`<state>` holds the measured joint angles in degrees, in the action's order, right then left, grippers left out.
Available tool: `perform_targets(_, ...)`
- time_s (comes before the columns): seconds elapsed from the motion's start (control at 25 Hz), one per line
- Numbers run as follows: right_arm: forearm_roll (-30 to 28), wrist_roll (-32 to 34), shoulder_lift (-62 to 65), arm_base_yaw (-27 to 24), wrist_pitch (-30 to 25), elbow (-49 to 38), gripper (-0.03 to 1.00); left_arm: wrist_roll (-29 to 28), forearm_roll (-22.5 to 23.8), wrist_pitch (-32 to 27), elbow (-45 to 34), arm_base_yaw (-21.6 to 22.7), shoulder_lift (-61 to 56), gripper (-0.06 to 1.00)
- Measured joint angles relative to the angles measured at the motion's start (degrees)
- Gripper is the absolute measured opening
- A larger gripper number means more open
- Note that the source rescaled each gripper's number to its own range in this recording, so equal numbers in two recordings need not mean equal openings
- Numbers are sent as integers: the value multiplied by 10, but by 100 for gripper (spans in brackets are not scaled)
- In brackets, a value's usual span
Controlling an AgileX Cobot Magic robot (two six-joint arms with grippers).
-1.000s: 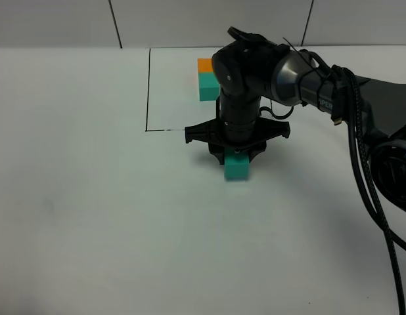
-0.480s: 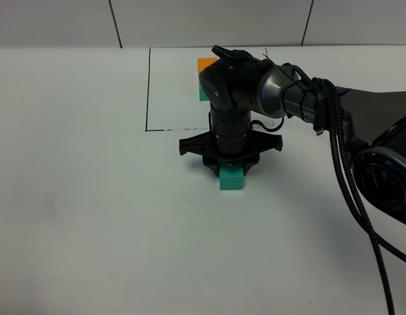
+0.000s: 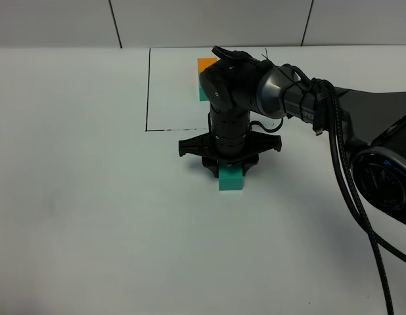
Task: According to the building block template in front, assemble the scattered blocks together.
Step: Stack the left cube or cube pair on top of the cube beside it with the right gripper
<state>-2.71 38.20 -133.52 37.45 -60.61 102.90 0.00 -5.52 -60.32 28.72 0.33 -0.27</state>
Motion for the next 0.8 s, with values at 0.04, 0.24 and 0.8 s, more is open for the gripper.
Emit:
perform_targets(0.04, 1, -1, 0, 0, 1, 0, 2, 0, 0, 0, 0, 0, 0, 67)
perform_targets(0.24, 14, -28, -1, 0, 2, 0, 5, 0, 0, 0, 0, 0, 0, 67)
perform_targets(0.8, 36, -62, 25, 0, 12, 0, 98, 0, 0, 0, 0, 0, 0, 67)
